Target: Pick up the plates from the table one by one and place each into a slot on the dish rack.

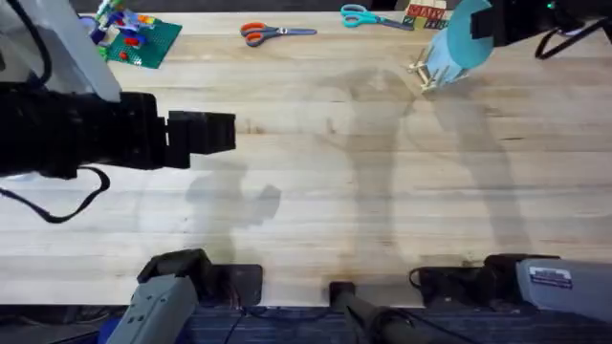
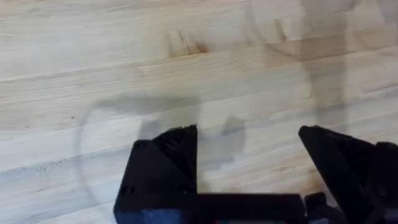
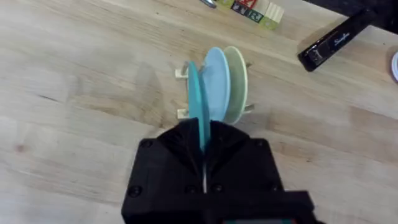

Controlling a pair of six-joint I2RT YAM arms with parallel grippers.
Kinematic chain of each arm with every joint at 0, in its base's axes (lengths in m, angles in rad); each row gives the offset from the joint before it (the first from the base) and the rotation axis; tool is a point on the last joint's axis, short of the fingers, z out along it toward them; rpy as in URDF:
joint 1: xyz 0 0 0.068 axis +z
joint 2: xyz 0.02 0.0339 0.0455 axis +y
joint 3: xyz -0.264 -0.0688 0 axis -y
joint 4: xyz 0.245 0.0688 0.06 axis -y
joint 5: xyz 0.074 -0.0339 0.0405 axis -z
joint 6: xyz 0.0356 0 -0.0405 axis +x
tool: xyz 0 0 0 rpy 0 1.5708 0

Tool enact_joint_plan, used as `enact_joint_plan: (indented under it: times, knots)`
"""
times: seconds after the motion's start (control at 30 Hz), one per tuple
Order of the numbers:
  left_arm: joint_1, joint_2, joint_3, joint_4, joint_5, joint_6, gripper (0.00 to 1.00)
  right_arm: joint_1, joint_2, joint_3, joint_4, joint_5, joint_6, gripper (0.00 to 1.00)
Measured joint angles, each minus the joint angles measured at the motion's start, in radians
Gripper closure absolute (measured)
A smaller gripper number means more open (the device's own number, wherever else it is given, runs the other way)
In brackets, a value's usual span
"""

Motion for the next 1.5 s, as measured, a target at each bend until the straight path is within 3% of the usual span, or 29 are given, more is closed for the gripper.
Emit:
enact_joint_plan:
  times: [0.93, 1.5]
  knots:
    - [0.000, 0.000, 0.000, 0.000, 0.000, 0.000, 0.007, 0.000, 0.106, 0.000, 0.087, 0.000, 0.041, 0.973]
    - [0.000, 0.000, 0.000, 0.000, 0.000, 0.000, 0.008, 0.000, 0.110, 0.000, 0.128, 0.000, 0.041, 0.973]
